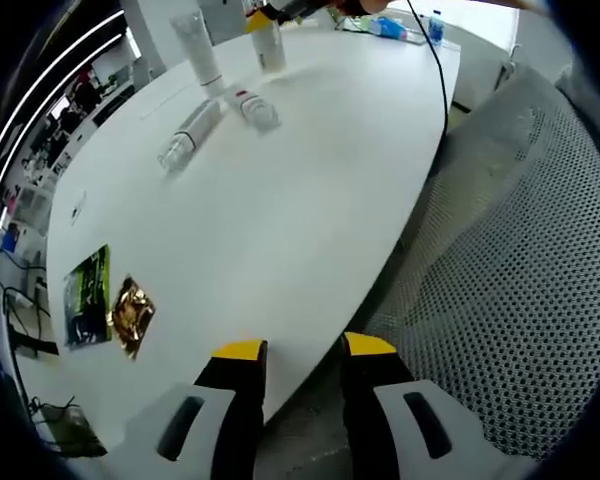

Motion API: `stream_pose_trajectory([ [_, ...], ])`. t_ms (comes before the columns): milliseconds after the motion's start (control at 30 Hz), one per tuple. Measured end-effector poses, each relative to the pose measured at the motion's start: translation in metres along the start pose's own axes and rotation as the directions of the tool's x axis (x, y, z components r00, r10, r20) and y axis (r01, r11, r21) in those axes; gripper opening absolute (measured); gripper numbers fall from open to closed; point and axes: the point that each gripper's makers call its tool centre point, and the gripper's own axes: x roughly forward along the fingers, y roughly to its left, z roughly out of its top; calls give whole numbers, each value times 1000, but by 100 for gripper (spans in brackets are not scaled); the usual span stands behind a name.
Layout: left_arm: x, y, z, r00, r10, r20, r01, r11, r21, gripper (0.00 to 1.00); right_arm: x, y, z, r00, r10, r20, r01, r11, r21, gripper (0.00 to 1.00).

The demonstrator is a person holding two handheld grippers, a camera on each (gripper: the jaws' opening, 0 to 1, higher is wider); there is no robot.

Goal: Arrange the skincare products in the storage area until every visible bottle or jar stands upright without overlapping.

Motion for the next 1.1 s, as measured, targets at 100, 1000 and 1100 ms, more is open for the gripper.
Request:
stream_pose_trajectory([
  [100,1,-1,-1,1000,-2,-6,2,1000,1,24,7,-5,6,1000,-5,2,5,1000,-18,24],
  [1000,1,-5,7,999,-20,34,20,1000,18,20,58,-19,33,999,32,44,-26,992,-122,24],
  [1100,2,-7,7,999,-30,33,30,999,10,19,59,-17,36,997,48,58,-41,991,-130,24],
])
